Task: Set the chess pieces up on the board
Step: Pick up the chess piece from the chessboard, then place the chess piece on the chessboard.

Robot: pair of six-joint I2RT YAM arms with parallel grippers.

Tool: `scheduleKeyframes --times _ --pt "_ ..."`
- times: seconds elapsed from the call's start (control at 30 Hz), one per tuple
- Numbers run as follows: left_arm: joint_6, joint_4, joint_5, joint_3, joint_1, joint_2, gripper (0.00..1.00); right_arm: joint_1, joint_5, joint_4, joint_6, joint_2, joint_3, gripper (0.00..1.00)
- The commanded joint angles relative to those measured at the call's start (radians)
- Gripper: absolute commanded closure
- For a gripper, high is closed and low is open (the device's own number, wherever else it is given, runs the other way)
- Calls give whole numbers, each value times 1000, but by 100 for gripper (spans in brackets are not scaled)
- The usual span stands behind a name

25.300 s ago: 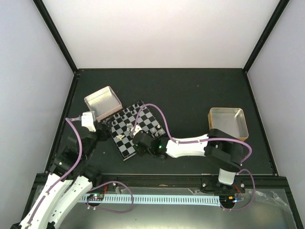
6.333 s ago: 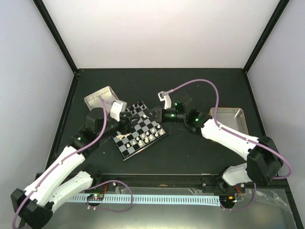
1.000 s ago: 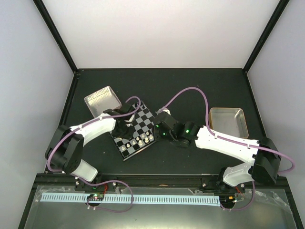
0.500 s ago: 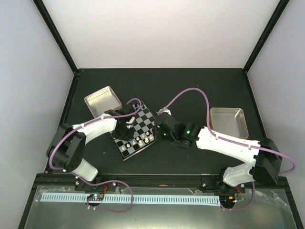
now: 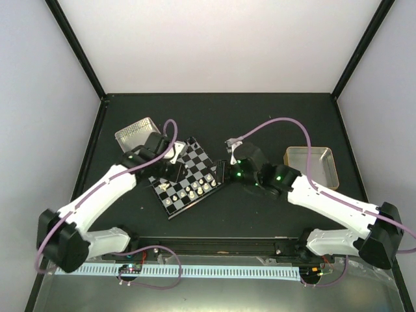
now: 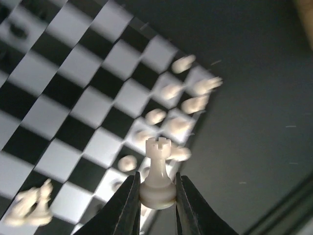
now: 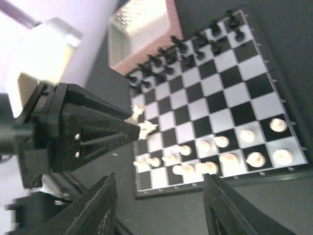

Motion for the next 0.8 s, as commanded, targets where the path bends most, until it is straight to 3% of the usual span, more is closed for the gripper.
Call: scheduleKeyframes --times 0.0,0.13,0.33,0.63,0.77 --pt "89 69 282 35 1 -133 86 -46 -202 124 0 -55 -6 46" --pt "115 181 445 -21 -4 -248 86 -63 -312 166 10 -57 26 39" --pt "95 313 543 -95 -7 -365 86 -63 -383 137 -3 -1 110 40" --pt "125 304 543 -105 -6 -398 86 -63 -479 132 -3 65 129 57" --pt "126 303 540 -107 -7 -397 86 -62 -515 142 -2 76 121 73"
